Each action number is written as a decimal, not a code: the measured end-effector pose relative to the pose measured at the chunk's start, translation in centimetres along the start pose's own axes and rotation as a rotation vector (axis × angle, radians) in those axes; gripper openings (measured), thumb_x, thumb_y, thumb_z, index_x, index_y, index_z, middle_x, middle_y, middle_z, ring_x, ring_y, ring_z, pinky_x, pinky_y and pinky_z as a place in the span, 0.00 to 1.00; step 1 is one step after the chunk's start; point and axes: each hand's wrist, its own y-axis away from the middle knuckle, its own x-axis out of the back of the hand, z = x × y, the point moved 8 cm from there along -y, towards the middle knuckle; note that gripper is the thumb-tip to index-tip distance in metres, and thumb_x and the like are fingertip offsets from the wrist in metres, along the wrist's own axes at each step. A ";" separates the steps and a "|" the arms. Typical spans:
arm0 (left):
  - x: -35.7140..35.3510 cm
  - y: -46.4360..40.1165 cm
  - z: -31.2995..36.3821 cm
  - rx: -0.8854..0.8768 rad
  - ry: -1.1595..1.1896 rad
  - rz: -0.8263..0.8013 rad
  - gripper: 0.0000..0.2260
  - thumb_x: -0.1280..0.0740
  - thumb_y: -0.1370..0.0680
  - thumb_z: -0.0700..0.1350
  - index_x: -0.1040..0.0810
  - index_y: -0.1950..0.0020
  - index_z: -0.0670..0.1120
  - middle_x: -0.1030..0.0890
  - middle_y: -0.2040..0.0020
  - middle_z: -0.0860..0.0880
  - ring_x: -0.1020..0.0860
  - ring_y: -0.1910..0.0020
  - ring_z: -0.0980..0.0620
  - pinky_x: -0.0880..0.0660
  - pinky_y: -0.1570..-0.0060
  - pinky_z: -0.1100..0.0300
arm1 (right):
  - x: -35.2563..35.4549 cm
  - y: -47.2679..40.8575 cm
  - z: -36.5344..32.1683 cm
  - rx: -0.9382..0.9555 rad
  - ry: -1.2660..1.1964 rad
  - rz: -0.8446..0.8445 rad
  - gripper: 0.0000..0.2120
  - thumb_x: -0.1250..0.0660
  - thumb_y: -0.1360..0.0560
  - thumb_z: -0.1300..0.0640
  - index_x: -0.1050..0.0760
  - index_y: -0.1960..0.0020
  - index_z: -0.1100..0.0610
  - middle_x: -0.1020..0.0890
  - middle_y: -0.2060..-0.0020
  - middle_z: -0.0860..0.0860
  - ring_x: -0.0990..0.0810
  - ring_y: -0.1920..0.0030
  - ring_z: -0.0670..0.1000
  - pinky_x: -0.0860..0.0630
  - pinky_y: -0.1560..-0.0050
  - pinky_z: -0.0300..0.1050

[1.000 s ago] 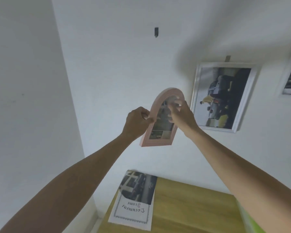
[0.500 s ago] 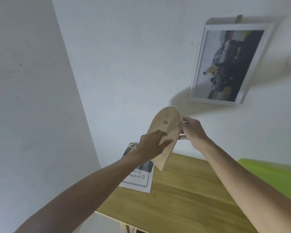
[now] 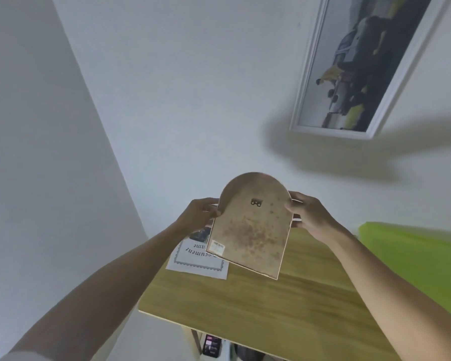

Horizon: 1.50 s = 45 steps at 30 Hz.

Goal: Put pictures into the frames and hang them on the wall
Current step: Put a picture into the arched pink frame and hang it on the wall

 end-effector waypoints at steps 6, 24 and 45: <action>0.8 -1.2 -3.2 0.071 -0.115 0.031 0.09 0.33 0.26 0.31 0.19 0.51 0.42 0.19 0.54 0.43 0.18 0.60 0.48 0.18 0.60 0.51 | -1.4 -2.0 1.1 0.202 0.675 0.197 0.23 0.35 0.20 0.51 0.35 0.28 0.40 0.25 0.41 0.45 0.20 0.50 0.45 0.21 0.51 0.46; 3.1 -3.3 -8.7 0.070 -0.267 0.030 0.09 0.32 0.26 0.35 0.23 0.50 0.47 0.21 0.58 0.51 0.22 0.55 0.51 0.24 0.57 0.60 | -9.8 -8.6 3.1 -0.082 0.838 0.121 0.12 0.40 0.23 0.52 0.32 0.40 0.46 0.30 0.41 0.53 0.21 0.54 0.52 0.25 0.50 0.50; 2.2 -3.6 -15.6 0.300 -0.072 -0.063 0.08 0.33 0.26 0.32 0.21 0.52 0.44 0.17 0.56 0.45 0.19 0.54 0.46 0.20 0.53 0.49 | -9.5 -8.8 6.8 -0.323 0.561 0.128 0.23 0.29 0.27 0.49 0.27 0.34 0.52 0.25 0.40 0.46 0.25 0.40 0.50 0.29 0.48 0.45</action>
